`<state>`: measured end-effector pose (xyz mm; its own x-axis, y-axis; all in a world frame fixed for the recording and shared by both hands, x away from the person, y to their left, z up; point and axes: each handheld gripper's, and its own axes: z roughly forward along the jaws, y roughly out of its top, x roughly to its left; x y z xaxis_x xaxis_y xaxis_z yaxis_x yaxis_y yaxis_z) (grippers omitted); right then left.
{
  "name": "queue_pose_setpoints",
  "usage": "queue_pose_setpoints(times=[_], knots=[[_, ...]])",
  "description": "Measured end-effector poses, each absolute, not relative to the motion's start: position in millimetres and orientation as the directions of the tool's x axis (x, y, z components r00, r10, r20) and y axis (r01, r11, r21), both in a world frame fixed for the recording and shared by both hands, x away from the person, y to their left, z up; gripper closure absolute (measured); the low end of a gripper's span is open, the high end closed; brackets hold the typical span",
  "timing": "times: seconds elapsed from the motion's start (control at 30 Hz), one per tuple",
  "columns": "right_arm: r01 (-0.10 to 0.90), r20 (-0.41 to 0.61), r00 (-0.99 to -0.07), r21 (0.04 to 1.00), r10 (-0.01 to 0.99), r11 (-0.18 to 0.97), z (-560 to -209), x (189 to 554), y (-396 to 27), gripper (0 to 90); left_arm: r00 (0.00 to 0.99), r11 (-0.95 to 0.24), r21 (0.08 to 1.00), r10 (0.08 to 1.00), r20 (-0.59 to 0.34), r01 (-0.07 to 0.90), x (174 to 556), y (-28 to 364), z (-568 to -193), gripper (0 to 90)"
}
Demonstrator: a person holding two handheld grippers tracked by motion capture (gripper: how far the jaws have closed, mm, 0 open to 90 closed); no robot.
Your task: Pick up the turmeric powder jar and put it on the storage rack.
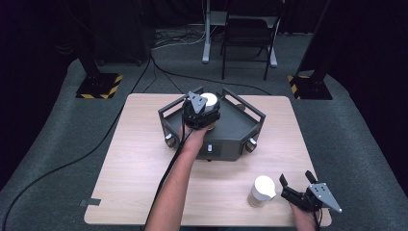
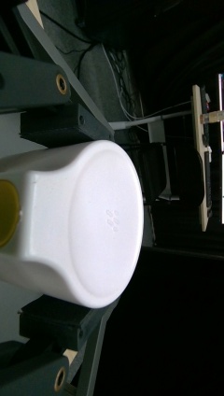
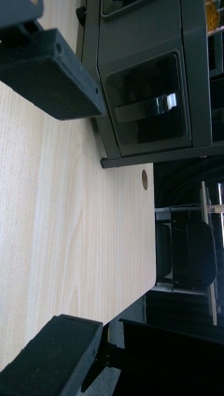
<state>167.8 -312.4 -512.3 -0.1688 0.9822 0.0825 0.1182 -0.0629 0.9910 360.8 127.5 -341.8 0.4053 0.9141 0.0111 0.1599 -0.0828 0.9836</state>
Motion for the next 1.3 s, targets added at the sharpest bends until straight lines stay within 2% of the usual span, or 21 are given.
queue_pose_setpoints(times=[0.37,0.47,0.53,0.6,0.67,1.03,1.17,1.3], knots=[[0.121,0.081,-0.167,0.991,0.983,-0.061,-512,168,-312,0.0,0.401,-0.078,0.985,0.916,0.008,0.157,359,130,-341,28.8],[0.12,0.083,-0.166,0.991,0.983,-0.063,-512,168,-312,0.0,0.402,-0.05,0.983,0.915,-0.026,0.176,360,134,-337,21.5],[0.121,0.082,-0.166,0.991,0.983,-0.063,-512,168,-312,0.0,0.395,-0.022,0.979,0.917,-0.062,0.204,361,136,-334,13.3],[0.121,0.082,-0.166,0.991,0.983,-0.063,-512,168,-312,0.0,0.4,-0.021,0.976,0.914,-0.069,0.216,362,139,-333,4.8],[0.12,0.082,-0.165,0.991,0.983,-0.063,-512,168,-312,0.0,0.4,-0.018,0.977,0.914,-0.07,0.212,361,140,-334,0.2],[0.122,0.082,-0.165,0.991,0.983,-0.063,-512,168,-312,0.0,0.445,-0.051,0.984,0.895,-0.029,0.168,351,145,-333,0.1],[0.123,0.083,-0.166,0.99,0.983,-0.063,-511,168,-312,0.0,0.466,-0.035,0.986,0.883,-0.046,0.164,346,152,-333,0.4],[0.124,0.083,-0.168,0.99,0.982,-0.062,-511,168,-312,0.0,0.469,-0.06,0.99,0.883,-0.006,0.125,337,154,-337,0.3]])
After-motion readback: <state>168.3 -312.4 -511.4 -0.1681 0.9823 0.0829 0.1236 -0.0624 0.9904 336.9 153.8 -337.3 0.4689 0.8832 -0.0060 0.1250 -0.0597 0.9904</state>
